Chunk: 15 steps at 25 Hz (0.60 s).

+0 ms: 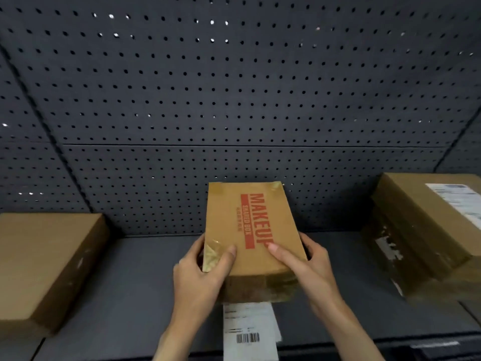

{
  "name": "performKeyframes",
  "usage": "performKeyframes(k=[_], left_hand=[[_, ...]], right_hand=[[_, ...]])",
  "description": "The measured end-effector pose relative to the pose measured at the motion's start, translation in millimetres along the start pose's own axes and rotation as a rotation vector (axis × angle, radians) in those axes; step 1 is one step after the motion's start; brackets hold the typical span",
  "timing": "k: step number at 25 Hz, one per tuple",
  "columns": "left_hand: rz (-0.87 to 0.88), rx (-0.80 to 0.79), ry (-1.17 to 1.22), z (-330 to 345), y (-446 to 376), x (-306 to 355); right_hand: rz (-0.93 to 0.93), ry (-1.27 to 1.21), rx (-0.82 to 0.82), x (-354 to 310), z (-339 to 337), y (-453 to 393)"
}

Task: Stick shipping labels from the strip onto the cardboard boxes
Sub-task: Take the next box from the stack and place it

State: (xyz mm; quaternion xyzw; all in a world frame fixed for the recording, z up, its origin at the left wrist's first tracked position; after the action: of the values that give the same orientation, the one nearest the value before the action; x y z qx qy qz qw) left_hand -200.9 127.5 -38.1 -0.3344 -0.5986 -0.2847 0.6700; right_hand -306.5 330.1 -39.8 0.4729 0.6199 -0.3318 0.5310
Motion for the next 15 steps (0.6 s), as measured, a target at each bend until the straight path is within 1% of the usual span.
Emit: performKeyframes(k=[5, 8, 15], left_hand=[[-0.051, -0.008, 0.019, 83.1, 17.4, -33.0], [-0.065, -0.001, 0.001, 116.7, 25.9, -50.6], [-0.093, 0.026, -0.056, 131.3, 24.9, -69.5]], right_hand=[[0.048, 0.004, 0.045, 46.2, -79.2, -12.7], [0.086, 0.019, 0.063, 70.2, -110.9, -19.4], [0.114, 0.042, 0.047, 88.7, -124.1, -30.2]])
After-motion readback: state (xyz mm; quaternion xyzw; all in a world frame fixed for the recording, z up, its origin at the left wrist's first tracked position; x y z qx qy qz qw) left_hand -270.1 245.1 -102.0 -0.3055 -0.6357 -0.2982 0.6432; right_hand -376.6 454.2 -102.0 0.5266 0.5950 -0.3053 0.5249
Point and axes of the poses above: each hand's wrist, its own y-axis away from the middle knuckle, its own z-axis out of the palm, x = y × z, the point moved 9 cm from there along -y, towards the middle knuckle, and after that the axes turned 11 degrees about y, right-handed, at the moved point
